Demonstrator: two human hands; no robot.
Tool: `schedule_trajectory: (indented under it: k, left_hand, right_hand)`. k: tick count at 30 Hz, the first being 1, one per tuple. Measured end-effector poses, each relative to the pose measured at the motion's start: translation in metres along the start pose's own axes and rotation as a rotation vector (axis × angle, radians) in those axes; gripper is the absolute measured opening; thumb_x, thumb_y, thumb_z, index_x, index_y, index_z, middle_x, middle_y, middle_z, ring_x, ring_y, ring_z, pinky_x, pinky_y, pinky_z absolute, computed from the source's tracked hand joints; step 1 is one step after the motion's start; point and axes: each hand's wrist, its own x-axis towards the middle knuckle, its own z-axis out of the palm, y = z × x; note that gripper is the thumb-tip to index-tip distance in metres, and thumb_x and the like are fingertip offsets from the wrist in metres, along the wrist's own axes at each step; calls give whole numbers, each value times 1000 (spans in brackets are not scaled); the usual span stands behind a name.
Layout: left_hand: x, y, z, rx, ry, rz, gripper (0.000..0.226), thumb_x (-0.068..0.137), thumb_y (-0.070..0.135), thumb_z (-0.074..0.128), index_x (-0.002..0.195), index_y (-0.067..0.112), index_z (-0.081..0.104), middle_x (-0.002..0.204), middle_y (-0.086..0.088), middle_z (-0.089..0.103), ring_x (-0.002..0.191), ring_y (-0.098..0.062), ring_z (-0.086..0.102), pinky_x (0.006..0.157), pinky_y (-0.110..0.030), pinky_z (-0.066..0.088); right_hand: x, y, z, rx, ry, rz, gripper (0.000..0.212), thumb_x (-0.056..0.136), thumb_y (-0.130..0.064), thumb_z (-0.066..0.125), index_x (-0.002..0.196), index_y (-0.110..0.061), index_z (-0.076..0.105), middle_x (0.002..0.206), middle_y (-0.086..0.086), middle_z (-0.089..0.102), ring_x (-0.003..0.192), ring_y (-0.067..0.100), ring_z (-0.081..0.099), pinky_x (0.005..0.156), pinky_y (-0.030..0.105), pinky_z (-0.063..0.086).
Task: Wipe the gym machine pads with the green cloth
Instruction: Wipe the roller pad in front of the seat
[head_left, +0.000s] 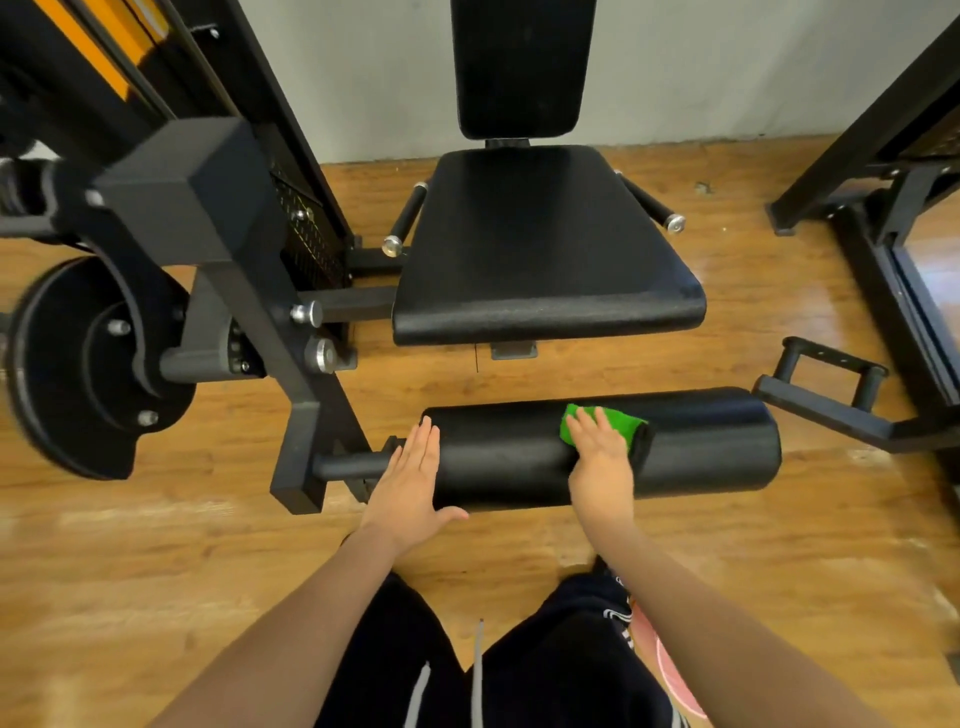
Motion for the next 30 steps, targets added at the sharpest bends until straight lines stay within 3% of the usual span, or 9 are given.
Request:
schedule_trajectory:
  k: [8,12,15,18,20,23,30]
  left_hand:
    - [-4,-9,-4,-250,-30,11,115,81,48,72,152,14,-12,146,15,-27,146,-9,-15,121,-31,4]
    - [0,-12,-4,-267,-42,21,117,79,48,73,152,12,-11,159,3,-20,145,-9,-15,121,-33,1]
    - [0,-12,-5,-203,-41,18,117,80,50,72,152,10,-11,160,0,-20,146,-11,-16,121,-33,-1]
    - [1,-10,-6,-96,-42,10,116,82,52,69,152,9,-12,159,-3,-22,146,-15,-18,119,-32,-3]
    - [1,-5,-6,-19,-35,-7,115,83,54,66,151,6,-14,159,-7,-22,146,-18,-19,119,-33,-3]
    - [1,3,-3,103,-16,-46,113,86,56,61,150,3,-16,158,-12,-24,146,-24,-20,118,-36,-5]
    - [5,27,8,284,-13,-28,113,87,57,58,135,2,-29,157,-18,-22,146,-32,-19,112,-40,-14]
  right_hand:
    - [1,-83,30,-183,-256,-433,68,91,1,46,149,-17,16,157,-1,9,145,16,-1,112,28,-8]
    - [-6,-94,38,-268,-326,-566,76,91,-15,55,150,-14,7,158,3,3,145,18,-5,110,30,-12]
    - [-10,-81,38,-310,-332,-652,71,95,-17,48,150,-14,3,158,2,-2,144,19,-8,108,29,-15]
    - [-10,-56,39,-310,-316,-777,65,92,-4,48,149,-14,17,157,4,11,145,21,3,109,32,-8]
    - [-11,-41,33,-370,-304,-834,73,74,0,68,140,-14,41,148,4,37,139,22,29,109,38,12]
    - [-13,-15,23,-438,-274,-776,86,46,-2,83,127,-17,58,134,0,54,124,19,50,101,37,32]
    - [-16,64,-9,-432,-186,-497,98,41,13,76,132,-14,51,136,4,52,127,25,47,99,47,35]
